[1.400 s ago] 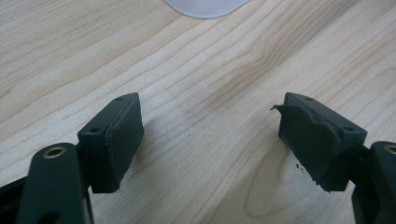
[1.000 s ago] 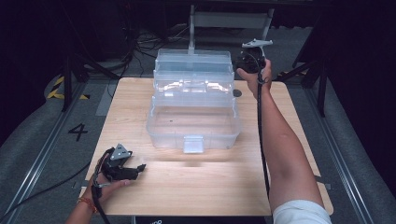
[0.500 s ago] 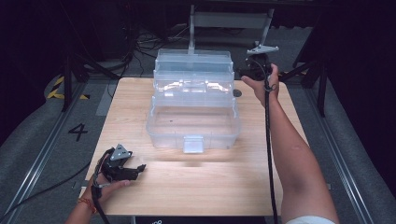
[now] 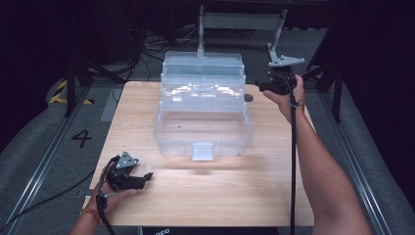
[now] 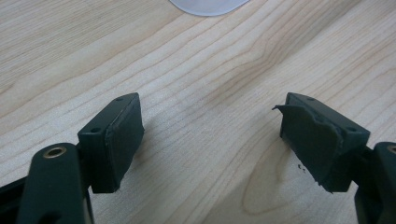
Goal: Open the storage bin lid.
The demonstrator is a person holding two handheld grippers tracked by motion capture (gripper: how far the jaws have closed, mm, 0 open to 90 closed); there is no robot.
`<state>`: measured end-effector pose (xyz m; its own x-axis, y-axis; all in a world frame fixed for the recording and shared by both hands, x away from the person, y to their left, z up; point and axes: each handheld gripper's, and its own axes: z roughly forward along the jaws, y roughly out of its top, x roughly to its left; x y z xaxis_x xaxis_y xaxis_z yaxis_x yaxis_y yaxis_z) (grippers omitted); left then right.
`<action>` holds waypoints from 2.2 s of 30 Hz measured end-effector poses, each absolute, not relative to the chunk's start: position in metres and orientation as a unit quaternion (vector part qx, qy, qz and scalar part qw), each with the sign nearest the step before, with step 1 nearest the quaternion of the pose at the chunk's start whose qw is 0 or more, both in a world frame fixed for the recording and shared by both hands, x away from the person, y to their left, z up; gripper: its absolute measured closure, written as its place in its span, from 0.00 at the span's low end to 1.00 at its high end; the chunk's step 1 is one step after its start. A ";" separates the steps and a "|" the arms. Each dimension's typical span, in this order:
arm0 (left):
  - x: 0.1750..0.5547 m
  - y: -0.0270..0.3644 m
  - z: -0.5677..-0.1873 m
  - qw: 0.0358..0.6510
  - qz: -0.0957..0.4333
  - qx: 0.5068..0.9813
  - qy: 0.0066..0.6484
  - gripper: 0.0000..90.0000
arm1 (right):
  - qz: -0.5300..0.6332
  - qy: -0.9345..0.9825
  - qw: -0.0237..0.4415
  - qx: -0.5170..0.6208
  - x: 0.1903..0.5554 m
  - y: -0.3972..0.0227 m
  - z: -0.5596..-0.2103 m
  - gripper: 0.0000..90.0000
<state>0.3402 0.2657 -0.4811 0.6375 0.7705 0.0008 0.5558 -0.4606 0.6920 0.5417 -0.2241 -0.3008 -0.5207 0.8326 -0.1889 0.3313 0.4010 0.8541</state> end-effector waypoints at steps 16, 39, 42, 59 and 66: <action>0.339 0.265 -0.481 0.335 0.163 0.837 0.400 0.24 | 0.377 0.810 0.315 0.320 0.495 -0.237 -0.304 0.42; 0.338 0.264 -0.481 0.335 0.164 0.834 0.406 0.24 | 0.367 0.830 0.295 0.299 0.439 -0.259 -0.349 0.39; 0.338 0.264 -0.481 0.335 0.164 0.834 0.406 0.24 | 0.369 0.831 0.291 0.298 0.436 -0.260 -0.353 0.39; 0.338 0.264 -0.481 0.335 0.165 0.833 0.408 0.24 | 0.317 0.857 0.278 0.297 0.401 -0.269 -0.404 0.36; 0.338 0.264 -0.481 0.335 0.168 0.833 0.407 0.24 | 0.299 0.863 0.273 0.302 0.390 -0.274 -0.420 0.34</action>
<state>0.3381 0.2642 -0.4812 0.6132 0.7899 0.0073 0.5653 -0.4453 0.6944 0.3896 -0.2742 -0.4196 -0.6676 0.6852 -0.2912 0.3586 0.6388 0.6807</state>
